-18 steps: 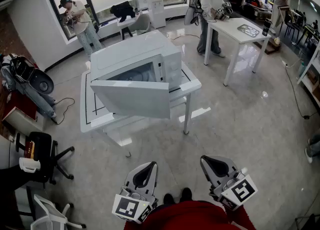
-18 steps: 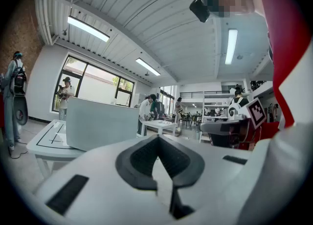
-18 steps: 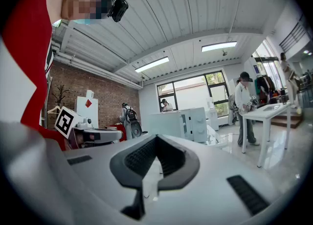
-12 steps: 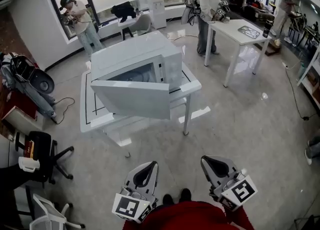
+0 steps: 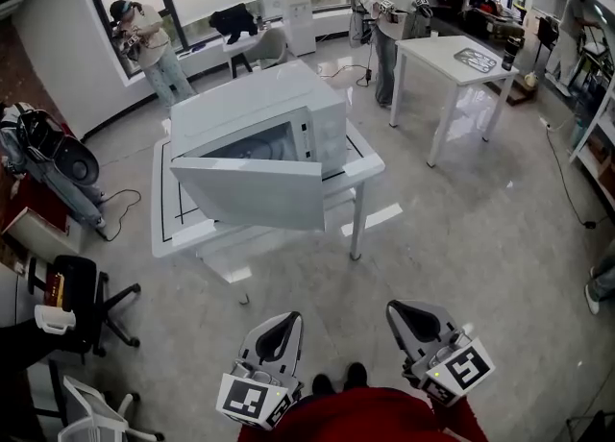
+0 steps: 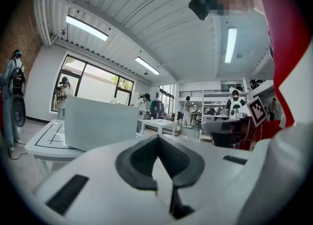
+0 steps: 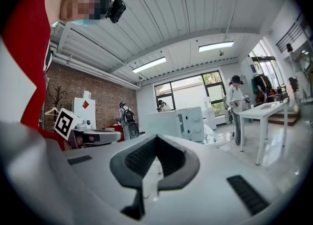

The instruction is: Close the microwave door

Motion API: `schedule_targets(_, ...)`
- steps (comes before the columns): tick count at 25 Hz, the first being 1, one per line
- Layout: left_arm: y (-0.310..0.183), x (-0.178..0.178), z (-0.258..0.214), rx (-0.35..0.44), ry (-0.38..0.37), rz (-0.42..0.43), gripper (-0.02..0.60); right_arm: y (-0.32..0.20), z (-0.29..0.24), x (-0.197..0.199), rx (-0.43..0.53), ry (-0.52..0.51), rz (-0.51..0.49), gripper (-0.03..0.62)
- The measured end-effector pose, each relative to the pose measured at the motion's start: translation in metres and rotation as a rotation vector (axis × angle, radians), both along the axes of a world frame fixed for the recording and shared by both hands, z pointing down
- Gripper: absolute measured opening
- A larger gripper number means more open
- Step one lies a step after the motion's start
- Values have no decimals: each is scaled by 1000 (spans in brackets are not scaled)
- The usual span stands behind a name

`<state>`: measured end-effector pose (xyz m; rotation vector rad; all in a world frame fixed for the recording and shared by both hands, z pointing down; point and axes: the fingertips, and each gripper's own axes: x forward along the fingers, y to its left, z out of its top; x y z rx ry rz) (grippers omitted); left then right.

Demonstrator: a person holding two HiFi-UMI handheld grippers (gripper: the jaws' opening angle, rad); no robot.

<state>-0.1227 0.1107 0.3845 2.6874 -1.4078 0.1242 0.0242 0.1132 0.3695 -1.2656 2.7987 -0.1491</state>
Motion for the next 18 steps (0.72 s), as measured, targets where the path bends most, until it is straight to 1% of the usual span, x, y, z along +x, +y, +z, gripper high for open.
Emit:
schedule_targets(3, -1, 5, 3, -12, 12, 6, 9, -1, 4, 7, -11, -10, 9, 14)
schedule_targets(7, -6, 12, 7, -21, 31, 5, 9, -2, 14, 16, -79, -25, 22, 14)
schedule_targets(10, -8, 19, 7, -20, 31, 3, 9, -2, 13, 22, -66, -18, 13, 14)
schedule_targets(13, -17, 24, 4, -15, 0, -26, 9, -2, 11, 30, -52, -21, 8, 14)
schedule_targets(15, -26, 26, -1, -13, -11, -54, 11, -2, 13, 37, -75, -26, 13, 14)
schedule_targets(17, -33, 26, -7, -6, 4, -81, 11, -1, 15, 41, -88, -28, 9, 15)
schedule_targets(18, -35, 26, -10, 1, 16, -92, 11, -1, 13, 43, -68, -26, -1, 15)
